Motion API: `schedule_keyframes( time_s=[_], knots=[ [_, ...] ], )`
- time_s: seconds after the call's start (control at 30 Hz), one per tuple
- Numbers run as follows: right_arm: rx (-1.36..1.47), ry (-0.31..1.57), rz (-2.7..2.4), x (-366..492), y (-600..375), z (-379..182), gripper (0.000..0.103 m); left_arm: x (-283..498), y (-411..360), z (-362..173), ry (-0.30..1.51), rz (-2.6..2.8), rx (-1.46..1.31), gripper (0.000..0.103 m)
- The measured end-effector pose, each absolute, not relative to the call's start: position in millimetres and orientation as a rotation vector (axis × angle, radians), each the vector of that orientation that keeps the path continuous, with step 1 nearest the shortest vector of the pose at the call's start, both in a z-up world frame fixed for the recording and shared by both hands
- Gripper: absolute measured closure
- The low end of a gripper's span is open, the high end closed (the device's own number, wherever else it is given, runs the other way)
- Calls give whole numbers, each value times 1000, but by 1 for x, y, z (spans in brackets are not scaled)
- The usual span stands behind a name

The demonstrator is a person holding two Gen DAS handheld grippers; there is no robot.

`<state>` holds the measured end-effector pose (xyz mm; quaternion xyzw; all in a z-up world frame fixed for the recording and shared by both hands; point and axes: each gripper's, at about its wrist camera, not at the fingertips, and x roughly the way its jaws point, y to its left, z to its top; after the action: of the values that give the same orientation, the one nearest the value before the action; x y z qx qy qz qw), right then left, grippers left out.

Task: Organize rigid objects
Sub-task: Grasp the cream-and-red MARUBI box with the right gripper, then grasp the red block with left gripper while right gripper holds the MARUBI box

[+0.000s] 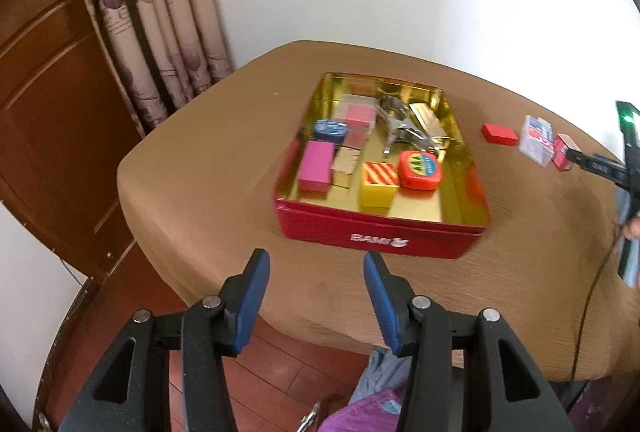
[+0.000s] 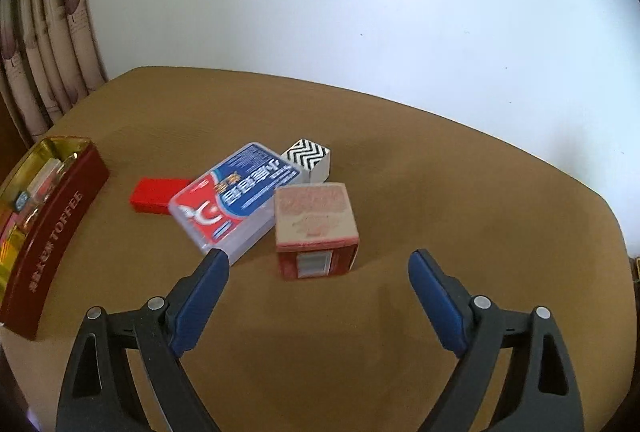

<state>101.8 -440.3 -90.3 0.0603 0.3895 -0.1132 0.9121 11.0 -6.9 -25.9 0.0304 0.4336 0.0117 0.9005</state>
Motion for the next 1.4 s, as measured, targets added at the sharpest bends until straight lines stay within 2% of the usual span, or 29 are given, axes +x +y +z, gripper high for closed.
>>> schedule_keyframes(
  time_s=[0.1,0.13,0.23,0.4,0.67,0.8,1.13,1.4],
  knots=[
    [127,825,-221,114,-448,-96,14,14,-22,-24,902,-2,101,53],
    [144,833,-199,118,-450,-99,17,15,-24,-24,902,-7,107,53],
    [157,906,-181,131,-454,-111,61,19,-42,-19,893,-44,131,53],
    [208,857,-170,104,-459,-101,62,41,-66,-6,902,-151,114,53],
    [147,792,-300,-14,-458,-108,62,101,-138,8,951,-514,177,53],
    [193,781,-335,-46,-472,-121,62,138,-186,2,909,-641,348,53],
    [310,752,-309,-56,-489,-125,62,208,-262,-29,977,-829,752,53],
    [336,768,-287,-57,-491,-130,61,238,-282,-70,1066,-867,842,53]
  ],
)
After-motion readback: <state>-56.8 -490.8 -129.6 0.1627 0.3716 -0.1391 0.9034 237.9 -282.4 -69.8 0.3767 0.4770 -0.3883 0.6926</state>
